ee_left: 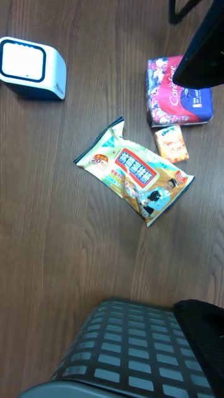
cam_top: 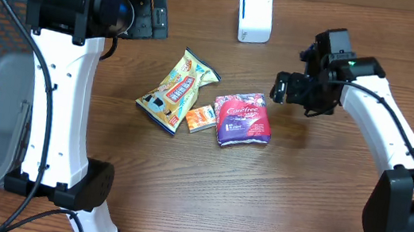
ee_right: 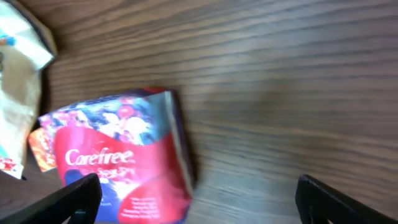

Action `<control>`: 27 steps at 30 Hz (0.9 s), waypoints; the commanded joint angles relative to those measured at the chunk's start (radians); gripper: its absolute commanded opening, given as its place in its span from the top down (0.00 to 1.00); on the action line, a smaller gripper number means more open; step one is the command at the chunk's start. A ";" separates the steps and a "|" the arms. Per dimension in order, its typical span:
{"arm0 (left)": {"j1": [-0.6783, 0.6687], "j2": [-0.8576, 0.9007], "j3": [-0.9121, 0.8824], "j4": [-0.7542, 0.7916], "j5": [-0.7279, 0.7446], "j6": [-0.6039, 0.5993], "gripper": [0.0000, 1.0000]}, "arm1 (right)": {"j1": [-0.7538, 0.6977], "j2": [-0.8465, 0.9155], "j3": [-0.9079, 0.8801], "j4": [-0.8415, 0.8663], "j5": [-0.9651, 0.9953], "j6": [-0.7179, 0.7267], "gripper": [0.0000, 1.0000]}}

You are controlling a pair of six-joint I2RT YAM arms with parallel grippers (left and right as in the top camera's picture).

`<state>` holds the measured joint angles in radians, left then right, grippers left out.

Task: Scan the item barcode
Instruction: 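Bring the empty right gripper back above the table's right side, then reach the left gripper to the Carefree pack and grasp it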

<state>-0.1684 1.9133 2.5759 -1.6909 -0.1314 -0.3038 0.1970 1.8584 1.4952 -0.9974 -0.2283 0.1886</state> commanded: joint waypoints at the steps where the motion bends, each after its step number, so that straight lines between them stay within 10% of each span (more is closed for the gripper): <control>1: 0.004 -0.011 -0.005 0.002 0.002 0.009 0.00 | -0.071 -0.010 0.077 -0.016 0.068 -0.007 0.00; 15: 0.004 -0.011 -0.005 0.088 0.066 -0.058 0.00 | -0.305 -0.010 0.108 0.000 0.051 -0.003 0.00; 27: -0.095 0.074 -0.263 0.045 0.557 0.152 0.00 | -0.303 -0.010 0.108 0.043 -0.019 -0.003 0.00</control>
<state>-0.2111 1.9255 2.4397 -1.6752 0.2657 -0.2424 -0.1097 1.8584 1.5822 -0.9588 -0.1974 0.1864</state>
